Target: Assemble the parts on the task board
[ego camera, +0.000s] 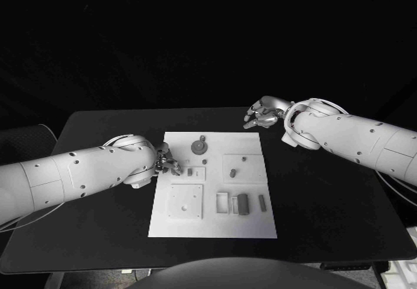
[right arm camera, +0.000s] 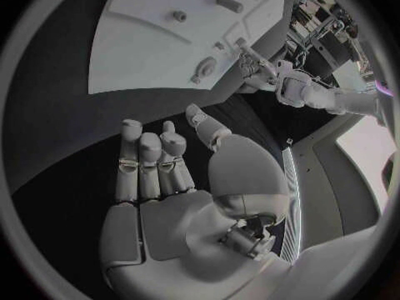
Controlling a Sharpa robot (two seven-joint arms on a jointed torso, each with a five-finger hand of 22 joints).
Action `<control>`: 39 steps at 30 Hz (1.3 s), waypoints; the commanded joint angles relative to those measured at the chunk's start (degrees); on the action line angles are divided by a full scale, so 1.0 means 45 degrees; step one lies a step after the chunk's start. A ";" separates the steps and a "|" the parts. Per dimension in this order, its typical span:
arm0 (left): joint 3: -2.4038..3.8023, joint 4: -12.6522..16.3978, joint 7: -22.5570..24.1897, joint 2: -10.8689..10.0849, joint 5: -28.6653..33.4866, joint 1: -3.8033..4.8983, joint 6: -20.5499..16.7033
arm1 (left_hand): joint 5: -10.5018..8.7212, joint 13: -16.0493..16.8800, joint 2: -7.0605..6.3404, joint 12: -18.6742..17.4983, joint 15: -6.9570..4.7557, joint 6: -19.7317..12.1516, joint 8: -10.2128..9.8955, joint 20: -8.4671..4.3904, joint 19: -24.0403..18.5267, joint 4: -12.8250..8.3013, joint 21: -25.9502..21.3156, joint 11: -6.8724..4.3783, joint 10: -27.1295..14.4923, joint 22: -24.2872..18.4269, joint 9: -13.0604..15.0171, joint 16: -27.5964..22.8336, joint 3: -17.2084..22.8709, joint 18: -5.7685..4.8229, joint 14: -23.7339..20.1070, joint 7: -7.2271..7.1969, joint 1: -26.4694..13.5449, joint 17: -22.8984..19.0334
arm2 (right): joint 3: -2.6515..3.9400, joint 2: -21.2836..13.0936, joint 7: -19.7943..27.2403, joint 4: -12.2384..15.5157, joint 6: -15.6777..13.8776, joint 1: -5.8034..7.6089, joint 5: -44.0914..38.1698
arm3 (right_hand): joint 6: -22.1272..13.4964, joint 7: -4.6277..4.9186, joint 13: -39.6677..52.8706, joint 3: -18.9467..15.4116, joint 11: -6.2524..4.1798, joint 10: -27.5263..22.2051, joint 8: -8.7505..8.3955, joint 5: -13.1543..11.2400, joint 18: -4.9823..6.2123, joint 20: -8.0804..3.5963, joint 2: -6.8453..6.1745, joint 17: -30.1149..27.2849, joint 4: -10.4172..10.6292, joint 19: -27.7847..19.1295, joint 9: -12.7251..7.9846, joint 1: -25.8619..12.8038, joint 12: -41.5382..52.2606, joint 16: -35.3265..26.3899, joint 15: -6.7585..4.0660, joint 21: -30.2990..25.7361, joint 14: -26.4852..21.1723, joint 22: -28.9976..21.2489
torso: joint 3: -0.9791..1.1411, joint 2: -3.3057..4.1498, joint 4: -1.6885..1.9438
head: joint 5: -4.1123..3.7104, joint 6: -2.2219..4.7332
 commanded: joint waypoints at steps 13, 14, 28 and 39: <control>-0.0012 -0.0056 -0.0004 0.0111 -0.0013 -0.0021 0.0322 | 0.0007 0.0056 -0.0218 0.0003 -0.0052 0.0193 0.0007 -0.0006 0.0040 0.0176 0.0059 0.0035 0.0043 0.0231 0.0016 0.0076 -0.0138 0.0599 -0.0018 0.0194 -0.0261 0.0030 | 0.0004 0.0016 0.0051 0.0004 0.0145 -0.0003 -0.0017 | -0.0037 0.0096 -0.0017 -0.0005 0.0043 -0.0057 -0.0072 0.0031 0.0169 -0.0009 0.0030 -0.0022 0.0075 0.0055 0.0016 -0.0128 -0.0005 -0.0031 -0.0084 -0.0072 -0.0015 0.0153 | -0.0001 0.0001 0.0007 | 0.0011 0.0007; -0.0012 -0.0061 -0.0020 0.0116 -0.0013 -0.0021 0.0349 | 0.0006 0.0061 -0.0236 0.0003 -0.0053 0.0192 0.0008 -0.0009 0.0040 0.0200 0.0059 0.0034 0.0043 0.0230 0.0017 0.0077 -0.0141 0.0602 -0.0018 0.0193 -0.0286 0.0031 | 0.0004 0.0016 0.0051 0.0004 0.0145 -0.0003 -0.0017 | -0.0037 0.0096 -0.0017 -0.0005 0.0043 -0.0057 -0.0072 0.0031 0.0169 -0.0009 0.0030 -0.0022 0.0075 0.0055 0.0017 -0.0129 -0.0005 -0.0031 -0.0084 -0.0072 -0.0015 0.0153 | -0.0001 0.0001 0.0007 | 0.0011 0.0007; -0.0012 -0.0147 -0.0172 0.0200 -0.0174 -0.0020 0.0681 | -0.0014 0.0175 -0.1180 0.0002 -0.0090 0.0143 0.0029 -0.0064 0.0052 0.0881 0.0068 0.0027 0.0016 0.0218 0.0090 0.0105 -0.0103 0.0647 -0.0050 0.0187 -0.0840 0.0081 | 0.0004 0.0009 0.0050 0.0029 0.0133 -0.0003 -0.0013 | -0.0041 0.0096 -0.0018 -0.0007 0.0044 -0.0059 -0.0077 0.0030 0.0169 -0.0009 0.0018 -0.0023 0.0077 0.0054 0.0019 -0.0136 -0.0005 -0.0032 -0.0084 -0.0073 -0.0016 0.0153 | 0.0003 0.0000 -0.0003 | -0.0001 -0.0035; -0.0012 -0.0162 -0.0100 0.0187 -0.0194 -0.0020 0.0234 | -0.0012 0.0284 -0.1670 0.0030 -0.0114 0.0120 0.0071 -0.0090 0.0093 0.1388 0.0104 0.0023 0.0021 0.0220 0.0179 0.0150 0.0141 0.0660 -0.0055 0.0183 -0.0894 0.0123 | 0.0004 0.0002 0.0047 0.0030 0.0139 -0.0003 -0.0012 | -0.0049 0.0097 -0.0019 -0.0005 0.0044 -0.0062 -0.0083 0.0031 0.0169 -0.0010 0.0015 -0.0024 0.0079 0.0054 0.0021 -0.0137 -0.0006 -0.0033 -0.0084 -0.0074 -0.0018 0.0153 | -0.0001 0.0001 0.0000 | -0.0009 -0.0025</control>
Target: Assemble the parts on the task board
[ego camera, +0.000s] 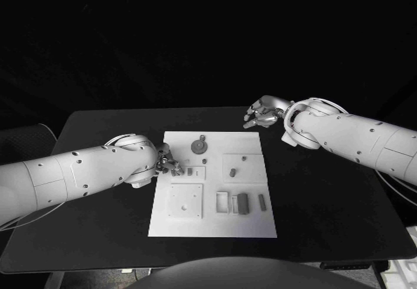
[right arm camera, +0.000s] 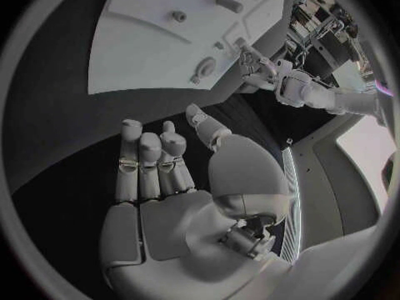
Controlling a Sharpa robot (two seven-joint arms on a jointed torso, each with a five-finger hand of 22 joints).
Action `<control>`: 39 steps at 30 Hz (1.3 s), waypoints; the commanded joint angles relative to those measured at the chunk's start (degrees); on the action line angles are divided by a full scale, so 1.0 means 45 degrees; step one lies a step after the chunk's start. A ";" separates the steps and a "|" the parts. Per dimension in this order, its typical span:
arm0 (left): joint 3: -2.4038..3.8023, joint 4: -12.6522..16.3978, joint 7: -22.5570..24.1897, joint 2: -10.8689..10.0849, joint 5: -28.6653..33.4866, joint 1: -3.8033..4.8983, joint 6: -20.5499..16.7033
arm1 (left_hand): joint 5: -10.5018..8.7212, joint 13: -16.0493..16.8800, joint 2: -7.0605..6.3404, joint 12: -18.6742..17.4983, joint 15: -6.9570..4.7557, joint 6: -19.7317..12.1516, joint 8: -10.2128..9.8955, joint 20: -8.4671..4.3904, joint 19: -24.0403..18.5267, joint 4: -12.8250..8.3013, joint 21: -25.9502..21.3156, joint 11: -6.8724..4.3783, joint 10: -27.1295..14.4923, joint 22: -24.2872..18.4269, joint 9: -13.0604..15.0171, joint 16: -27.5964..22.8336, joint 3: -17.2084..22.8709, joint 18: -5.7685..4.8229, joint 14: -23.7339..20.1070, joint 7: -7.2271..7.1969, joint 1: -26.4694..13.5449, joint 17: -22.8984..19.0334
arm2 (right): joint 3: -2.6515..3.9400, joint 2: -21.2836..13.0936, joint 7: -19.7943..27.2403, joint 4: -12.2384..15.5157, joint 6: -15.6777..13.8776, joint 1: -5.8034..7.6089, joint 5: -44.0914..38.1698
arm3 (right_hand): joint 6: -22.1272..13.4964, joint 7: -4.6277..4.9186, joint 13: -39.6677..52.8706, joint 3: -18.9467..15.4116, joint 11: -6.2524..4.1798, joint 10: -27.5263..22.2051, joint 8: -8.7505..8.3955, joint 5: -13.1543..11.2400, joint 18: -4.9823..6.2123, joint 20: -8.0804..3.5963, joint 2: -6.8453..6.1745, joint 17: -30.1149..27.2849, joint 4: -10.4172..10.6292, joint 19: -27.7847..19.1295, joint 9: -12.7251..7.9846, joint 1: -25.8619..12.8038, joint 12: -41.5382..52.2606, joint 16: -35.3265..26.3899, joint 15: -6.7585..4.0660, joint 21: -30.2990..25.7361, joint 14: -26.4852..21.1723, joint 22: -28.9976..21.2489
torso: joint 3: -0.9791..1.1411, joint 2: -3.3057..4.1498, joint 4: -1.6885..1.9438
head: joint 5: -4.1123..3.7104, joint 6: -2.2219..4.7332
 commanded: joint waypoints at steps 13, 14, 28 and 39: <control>0.0004 -0.0029 0.0260 0.0027 -0.0061 0.0000 -0.0610 | 0.0031 0.0229 0.0862 0.0083 -0.0129 -0.0084 0.0006 -0.0085 -0.0098 -0.0620 0.0177 0.0006 -0.0052 0.0241 0.0100 0.0121 -0.1481 0.0535 -0.0019 -0.0054 -0.0322 0.0087 | 0.0004 -0.0003 0.0043 0.0003 0.0128 -0.0003 -0.0015 | 0.0004 0.0091 -0.0020 -0.0003 0.0049 -0.0066 -0.0087 0.0031 0.0170 -0.0011 0.0014 -0.0015 0.0082 0.0055 0.0018 -0.0140 -0.0006 -0.0033 -0.0106 -0.0075 0.0005 0.0154 | -0.0011 0.0002 0.0010 | -0.0027 0.0045; 0.0004 -0.0037 0.0264 0.0032 -0.0061 0.0000 -0.0595 | 0.0030 0.0232 0.0852 0.0081 -0.0130 -0.0080 0.0005 -0.0084 -0.0099 -0.0614 0.0177 0.0005 -0.0050 0.0239 0.0098 0.0119 -0.1506 0.0535 -0.0017 -0.0055 -0.0350 0.0087 | 0.0004 -0.0001 0.0043 0.0003 0.0127 -0.0003 -0.0015 | 0.0004 0.0091 -0.0020 -0.0002 0.0049 -0.0066 -0.0088 0.0031 0.0170 -0.0011 0.0015 -0.0015 0.0082 0.0055 0.0018 -0.0140 -0.0006 -0.0033 -0.0106 -0.0075 0.0005 0.0154 | -0.0011 0.0002 0.0010 | -0.0027 0.0045; 0.0004 -0.0088 0.0226 0.0016 -0.0039 0.0001 -0.0302 | 0.0021 0.0269 0.0548 0.0050 -0.0154 -0.0061 -0.0020 -0.0112 -0.0095 -0.0468 0.0161 -0.0013 -0.0038 0.0211 0.0069 0.0106 -0.1529 0.0568 -0.0011 -0.0072 -0.0461 0.0092 | 0.0004 -0.0010 0.0042 0.0001 0.0140 -0.0003 -0.0015 | 0.0002 0.0091 -0.0021 0.0002 0.0049 -0.0067 -0.0091 0.0031 0.0170 -0.0013 0.0016 -0.0016 0.0082 0.0057 0.0022 -0.0139 -0.0004 -0.0033 -0.0105 -0.0075 0.0006 0.0154 | -0.0002 -0.0001 0.0008 | -0.0025 0.0048; 0.0007 -0.0109 0.0623 -0.0019 0.0276 0.0000 -0.0796 | -0.0009 0.0315 0.0039 0.0011 -0.0155 -0.0072 -0.0041 -0.0102 -0.0100 -0.0195 0.0139 0.0001 -0.0046 0.0190 0.0061 0.0092 -0.1481 0.0564 -0.0034 -0.0058 -0.0625 0.0104 | 0.0003 -0.0009 0.0043 -0.0004 0.0142 -0.0003 -0.0015 | 0.0002 0.0091 -0.0021 0.0004 0.0049 -0.0067 -0.0092 0.0031 0.0170 -0.0013 0.0016 -0.0016 0.0084 0.0058 0.0026 -0.0141 -0.0003 -0.0031 -0.0105 -0.0075 0.0007 0.0154 | -0.0008 0.0002 0.0010 | -0.0034 0.0054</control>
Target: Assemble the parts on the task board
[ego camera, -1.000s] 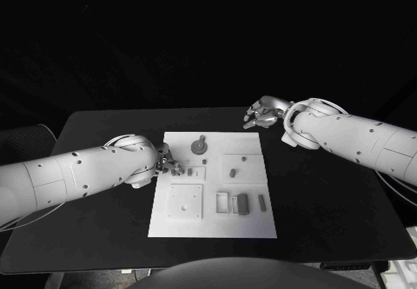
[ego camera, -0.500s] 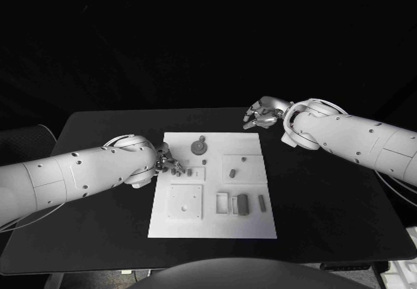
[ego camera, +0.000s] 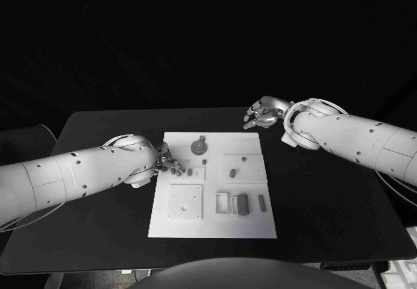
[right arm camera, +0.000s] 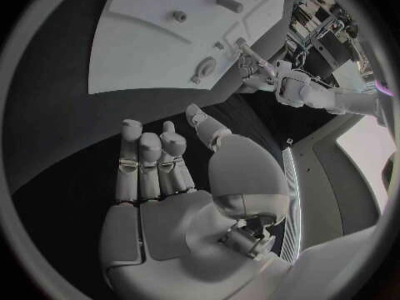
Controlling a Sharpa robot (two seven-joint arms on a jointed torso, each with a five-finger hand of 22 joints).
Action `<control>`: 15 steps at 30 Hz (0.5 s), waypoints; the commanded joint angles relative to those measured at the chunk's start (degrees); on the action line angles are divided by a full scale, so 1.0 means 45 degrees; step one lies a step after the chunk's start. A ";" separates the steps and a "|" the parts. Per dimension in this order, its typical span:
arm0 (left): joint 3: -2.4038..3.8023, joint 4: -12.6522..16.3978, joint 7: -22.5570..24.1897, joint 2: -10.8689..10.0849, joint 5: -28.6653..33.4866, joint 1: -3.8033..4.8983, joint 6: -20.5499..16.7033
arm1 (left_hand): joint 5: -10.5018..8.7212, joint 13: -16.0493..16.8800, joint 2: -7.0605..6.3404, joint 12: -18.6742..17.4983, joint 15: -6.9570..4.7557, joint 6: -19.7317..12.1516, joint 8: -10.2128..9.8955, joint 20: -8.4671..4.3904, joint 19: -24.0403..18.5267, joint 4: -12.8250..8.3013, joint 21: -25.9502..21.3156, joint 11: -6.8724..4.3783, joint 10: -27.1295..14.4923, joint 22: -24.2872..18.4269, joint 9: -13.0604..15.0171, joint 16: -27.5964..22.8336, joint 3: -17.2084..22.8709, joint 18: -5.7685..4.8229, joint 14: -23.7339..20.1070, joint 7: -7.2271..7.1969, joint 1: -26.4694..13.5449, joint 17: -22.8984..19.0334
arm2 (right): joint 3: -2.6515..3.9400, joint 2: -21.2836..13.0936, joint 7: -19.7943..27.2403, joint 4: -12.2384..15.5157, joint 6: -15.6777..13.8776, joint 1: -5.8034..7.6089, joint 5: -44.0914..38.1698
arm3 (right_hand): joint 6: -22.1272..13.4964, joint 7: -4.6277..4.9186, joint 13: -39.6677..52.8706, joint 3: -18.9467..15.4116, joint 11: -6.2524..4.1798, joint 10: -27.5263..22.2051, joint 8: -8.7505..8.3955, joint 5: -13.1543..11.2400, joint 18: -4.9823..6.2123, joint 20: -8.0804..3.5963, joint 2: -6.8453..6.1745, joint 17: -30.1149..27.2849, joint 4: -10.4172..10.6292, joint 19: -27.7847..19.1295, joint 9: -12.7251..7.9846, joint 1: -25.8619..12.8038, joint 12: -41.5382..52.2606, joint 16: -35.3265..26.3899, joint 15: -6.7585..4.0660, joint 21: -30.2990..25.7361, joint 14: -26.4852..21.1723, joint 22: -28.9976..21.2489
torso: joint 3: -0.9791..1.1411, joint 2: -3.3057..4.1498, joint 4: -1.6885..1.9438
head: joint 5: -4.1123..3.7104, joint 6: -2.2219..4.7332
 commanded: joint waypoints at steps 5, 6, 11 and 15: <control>0.0005 -0.0007 0.0596 -0.0007 0.0539 0.0001 -0.0675 | -0.0011 0.0055 -0.0738 -0.0110 -0.0068 -0.0078 -0.0037 -0.0053 -0.0027 0.0850 -0.0048 0.0019 -0.0075 0.0173 0.0047 0.0025 0.0358 0.0556 -0.0093 0.0056 -0.0399 0.0023 | 0.0003 -0.0004 0.0046 0.0006 0.0144 -0.0003 -0.0019 | -0.0013 0.0084 -0.0016 0.0005 0.0022 -0.0040 -0.0047 0.0031 0.0170 -0.0014 0.0017 -0.0018 0.0085 0.0059 0.0018 -0.0141 -0.0002 -0.0031 -0.0084 -0.0075 -0.0014 0.0154 | -0.0009 0.0000 0.0002 | -0.0017 0.0017; 0.0005 -0.0014 0.0610 -0.0007 0.0540 0.0001 -0.0700 | -0.0011 0.0061 -0.0750 -0.0112 -0.0069 -0.0082 -0.0035 -0.0055 -0.0026 0.0896 -0.0047 0.0019 -0.0074 0.0175 0.0055 0.0027 0.0376 0.0557 -0.0094 0.0057 -0.0413 0.0025 | 0.0003 -0.0005 0.0046 0.0006 0.0142 -0.0003 -0.0019 | -0.0013 0.0084 -0.0016 0.0005 0.0022 -0.0040 -0.0047 0.0031 0.0170 -0.0014 0.0017 -0.0018 0.0086 0.0059 0.0019 -0.0141 -0.0002 -0.0031 -0.0084 -0.0075 -0.0014 0.0154 | -0.0007 0.0001 0.0003 | -0.0018 0.0014; 0.0006 -0.0018 0.0707 -0.0033 0.0622 0.0000 -0.0734 | -0.0010 0.0071 -0.0755 -0.0115 -0.0071 -0.0090 -0.0032 -0.0060 -0.0027 0.0937 -0.0045 0.0019 -0.0074 0.0179 0.0068 0.0030 0.0412 0.0562 -0.0096 0.0056 -0.0390 0.0028 | 0.0003 -0.0004 0.0048 0.0000 0.0147 -0.0005 -0.0019 | -0.0014 0.0084 -0.0016 0.0005 0.0022 -0.0040 -0.0048 0.0031 0.0170 -0.0014 0.0015 -0.0019 0.0086 0.0059 0.0020 -0.0142 -0.0002 -0.0031 -0.0084 -0.0075 -0.0014 0.0155 | -0.0002 0.0000 -0.0002 | -0.0024 0.0013; 0.0008 -0.0004 0.0897 -0.0094 0.0740 0.0000 -0.0773 | -0.0011 0.0091 -0.0785 -0.0118 -0.0073 -0.0108 -0.0027 -0.0066 -0.0031 0.0907 -0.0034 0.0021 -0.0077 0.0192 0.0091 0.0034 0.0439 0.0566 -0.0102 0.0059 -0.0270 0.0032 | 0.0003 -0.0004 0.0050 0.0004 0.0150 -0.0006 -0.0019 | -0.0014 0.0084 -0.0016 0.0005 0.0022 -0.0040 -0.0049 0.0031 0.0170 -0.0014 0.0016 -0.0019 0.0087 0.0060 0.0022 -0.0143 -0.0001 -0.0030 -0.0084 -0.0075 -0.0013 0.0155 | 0.0000 0.0001 0.0000 | -0.0024 0.0010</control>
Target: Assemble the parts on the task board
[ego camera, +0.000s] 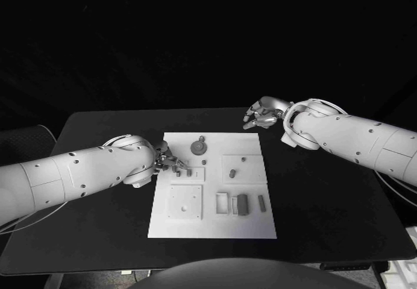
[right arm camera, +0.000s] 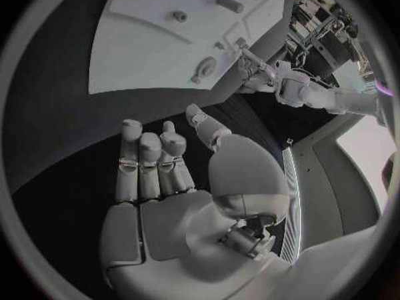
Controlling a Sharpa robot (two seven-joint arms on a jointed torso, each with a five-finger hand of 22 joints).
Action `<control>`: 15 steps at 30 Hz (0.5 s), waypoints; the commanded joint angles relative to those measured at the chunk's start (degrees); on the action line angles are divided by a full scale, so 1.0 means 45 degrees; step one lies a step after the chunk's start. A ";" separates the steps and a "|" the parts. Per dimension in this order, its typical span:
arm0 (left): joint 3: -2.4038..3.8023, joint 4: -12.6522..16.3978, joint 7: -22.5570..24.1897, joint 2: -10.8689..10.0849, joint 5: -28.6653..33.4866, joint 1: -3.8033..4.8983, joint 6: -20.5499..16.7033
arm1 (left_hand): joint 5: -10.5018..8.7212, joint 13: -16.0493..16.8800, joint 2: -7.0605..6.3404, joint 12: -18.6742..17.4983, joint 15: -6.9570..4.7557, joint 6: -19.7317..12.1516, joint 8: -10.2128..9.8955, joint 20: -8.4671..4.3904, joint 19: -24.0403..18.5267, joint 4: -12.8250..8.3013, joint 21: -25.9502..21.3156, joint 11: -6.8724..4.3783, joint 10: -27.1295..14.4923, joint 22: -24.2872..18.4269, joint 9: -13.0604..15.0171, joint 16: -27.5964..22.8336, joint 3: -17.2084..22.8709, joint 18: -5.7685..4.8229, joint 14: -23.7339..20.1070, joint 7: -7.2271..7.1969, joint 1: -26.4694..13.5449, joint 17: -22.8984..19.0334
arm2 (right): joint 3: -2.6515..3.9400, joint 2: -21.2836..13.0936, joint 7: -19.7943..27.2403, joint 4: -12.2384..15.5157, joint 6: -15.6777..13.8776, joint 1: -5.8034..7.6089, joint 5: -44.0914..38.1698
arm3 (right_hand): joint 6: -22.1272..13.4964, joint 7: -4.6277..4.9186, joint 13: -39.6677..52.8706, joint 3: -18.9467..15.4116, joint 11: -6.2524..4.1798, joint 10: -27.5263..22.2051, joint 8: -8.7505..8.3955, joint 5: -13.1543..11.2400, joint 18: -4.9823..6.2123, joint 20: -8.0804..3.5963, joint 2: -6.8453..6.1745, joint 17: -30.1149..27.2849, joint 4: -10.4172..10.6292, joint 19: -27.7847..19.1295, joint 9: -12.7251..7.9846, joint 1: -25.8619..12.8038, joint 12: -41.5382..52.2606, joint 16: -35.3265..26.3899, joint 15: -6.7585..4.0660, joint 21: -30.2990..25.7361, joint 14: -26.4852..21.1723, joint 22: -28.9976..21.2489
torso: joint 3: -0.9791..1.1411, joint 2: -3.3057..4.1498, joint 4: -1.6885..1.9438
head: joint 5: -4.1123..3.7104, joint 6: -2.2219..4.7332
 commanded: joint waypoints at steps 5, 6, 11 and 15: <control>0.0008 0.0088 0.0615 -0.0180 0.0325 0.0002 -0.0305 | -0.0010 0.0038 -0.0107 -0.0092 -0.0016 -0.0112 -0.0039 -0.0064 -0.0078 -0.0060 -0.0046 0.0044 -0.0126 0.0199 0.0052 0.0013 0.0025 0.0555 -0.0104 0.0064 0.0301 0.0020 | 0.0003 -0.0020 0.0049 0.0009 0.0147 -0.0008 -0.0020 | -0.0007 0.0094 -0.0018 0.0006 0.0024 -0.0043 -0.0050 0.0031 0.0169 -0.0015 0.0016 -0.0019 0.0088 0.0061 0.0025 -0.0144 0.0000 -0.0030 -0.0097 -0.0075 0.0001 0.0155 | 0.0003 -0.0002 0.0001 | -0.0012 0.0008; 0.0008 0.0105 0.0714 -0.0214 0.0326 0.0000 -0.0331 | -0.0010 0.0041 -0.0107 -0.0102 -0.0013 -0.0131 -0.0044 -0.0062 -0.0093 -0.0079 -0.0053 0.0052 -0.0143 0.0198 0.0058 0.0005 0.0020 0.0554 -0.0121 0.0071 0.0332 0.0019 | 0.0003 -0.0024 0.0048 0.0009 0.0145 -0.0008 -0.0020 | -0.0007 0.0094 -0.0018 0.0006 0.0024 -0.0043 -0.0050 0.0031 0.0169 -0.0015 0.0016 -0.0019 0.0088 0.0061 0.0025 -0.0144 0.0000 -0.0029 -0.0097 -0.0075 0.0001 0.0155 | 0.0003 -0.0002 0.0001 | -0.0012 0.0008; 0.0008 0.0233 0.1154 -0.0364 0.0512 -0.0001 -0.0319 | -0.0010 0.0045 0.0221 -0.0222 0.0037 -0.0340 -0.0108 -0.0039 -0.0276 -0.0411 -0.0156 0.0138 -0.0337 0.0177 0.0103 -0.0112 -0.0098 0.0536 -0.0305 0.0159 0.0659 -0.0016 | 0.0003 -0.0049 0.0044 0.0016 0.0143 -0.0013 -0.0020 | -0.0007 0.0094 -0.0018 0.0007 0.0024 -0.0043 -0.0050 0.0031 0.0169 -0.0015 0.0016 -0.0020 0.0088 0.0061 0.0026 -0.0144 0.0000 -0.0029 -0.0097 -0.0075 0.0001 0.0155 | -0.0001 -0.0002 0.0006 | -0.0034 0.0026; 0.0006 0.0463 0.1639 -0.0546 0.0919 -0.0031 -0.0358 | -0.0017 0.0024 0.0691 -0.0405 0.0127 -0.0756 -0.0254 -0.0017 -0.0539 -0.0878 -0.0353 0.0257 -0.0656 0.0127 0.0155 -0.0304 -0.0388 0.0520 -0.0567 0.0290 0.0854 -0.0089 | 0.0003 -0.0091 0.0044 0.0015 0.0131 -0.0030 -0.0020 | -0.0008 0.0094 -0.0018 0.0008 0.0024 -0.0043 -0.0051 0.0031 0.0169 -0.0016 0.0018 -0.0020 0.0088 0.0062 0.0027 -0.0144 0.0000 -0.0029 -0.0097 -0.0075 0.0002 0.0155 | -0.0003 0.0000 0.0008 | -0.0041 0.0025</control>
